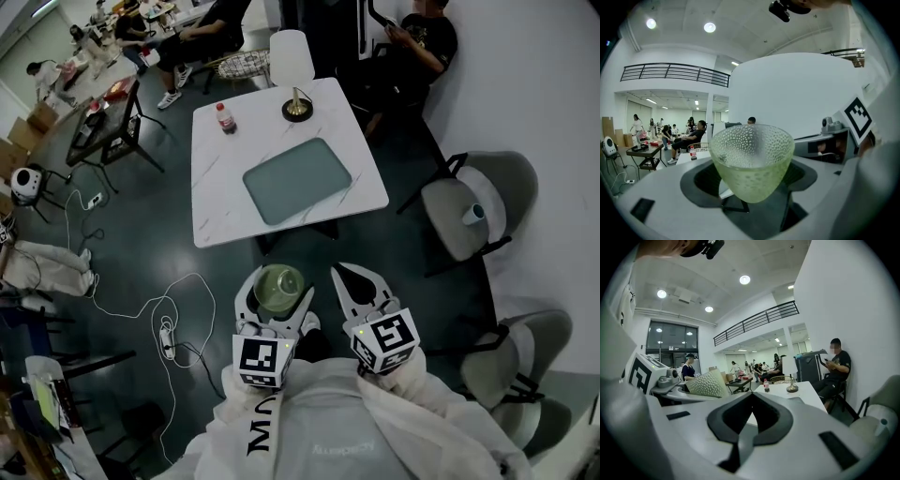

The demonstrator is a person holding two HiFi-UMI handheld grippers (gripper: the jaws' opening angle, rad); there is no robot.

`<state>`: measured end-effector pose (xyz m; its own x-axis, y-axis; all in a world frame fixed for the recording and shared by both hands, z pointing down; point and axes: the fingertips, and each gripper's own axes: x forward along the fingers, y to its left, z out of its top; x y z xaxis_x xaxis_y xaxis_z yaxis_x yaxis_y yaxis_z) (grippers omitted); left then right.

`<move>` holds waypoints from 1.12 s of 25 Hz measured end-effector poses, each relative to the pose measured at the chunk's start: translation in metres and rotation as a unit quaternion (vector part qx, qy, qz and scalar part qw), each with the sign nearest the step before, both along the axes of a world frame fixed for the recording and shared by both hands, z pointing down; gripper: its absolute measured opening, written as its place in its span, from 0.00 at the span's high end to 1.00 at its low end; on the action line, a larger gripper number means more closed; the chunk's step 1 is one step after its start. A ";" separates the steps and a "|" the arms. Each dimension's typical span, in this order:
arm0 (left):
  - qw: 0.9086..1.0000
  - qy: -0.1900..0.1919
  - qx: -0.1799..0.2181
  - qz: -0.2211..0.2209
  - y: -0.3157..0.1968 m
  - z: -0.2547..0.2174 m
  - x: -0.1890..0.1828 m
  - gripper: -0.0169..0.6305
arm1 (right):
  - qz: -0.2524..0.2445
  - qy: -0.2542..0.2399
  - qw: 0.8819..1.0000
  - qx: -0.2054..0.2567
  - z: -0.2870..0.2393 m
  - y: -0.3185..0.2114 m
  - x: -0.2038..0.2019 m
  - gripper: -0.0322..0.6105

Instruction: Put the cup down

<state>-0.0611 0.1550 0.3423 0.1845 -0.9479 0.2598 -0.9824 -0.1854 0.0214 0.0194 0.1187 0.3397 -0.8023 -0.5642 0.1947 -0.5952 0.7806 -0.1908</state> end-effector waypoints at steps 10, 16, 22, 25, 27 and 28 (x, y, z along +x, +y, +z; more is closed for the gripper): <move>1.000 -0.003 0.016 0.005 -0.050 -0.002 -0.056 0.38 | 0.006 0.012 1.000 0.015 -0.003 -0.042 -0.052 0.94; 1.000 -0.003 0.017 0.005 -0.063 -0.004 -0.072 0.38 | 0.015 0.016 1.000 0.010 -0.003 -0.053 -0.061 0.94; 1.000 -0.002 0.016 0.004 -0.065 -0.002 -0.080 0.38 | 0.013 0.015 1.000 0.010 -0.005 -0.058 -0.071 0.94; 1.000 0.002 0.020 -0.005 -0.067 0.000 -0.089 0.38 | 0.004 0.013 1.000 0.010 -0.003 -0.059 -0.080 0.94; 1.000 0.005 0.017 -0.011 -0.068 0.004 -0.095 0.38 | 0.001 0.012 1.000 0.012 -0.003 -0.061 -0.084 0.94; 1.000 0.005 0.016 -0.013 -0.069 0.005 -0.097 0.38 | 0.000 0.012 1.000 0.012 -0.003 -0.063 -0.085 0.94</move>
<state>-0.1580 0.0856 0.3470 0.1624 -0.9602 0.2273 -0.9867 -0.1607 0.0263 -0.0651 0.0553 0.3365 -0.7972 -0.5697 0.1999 -0.6000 0.7845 -0.1571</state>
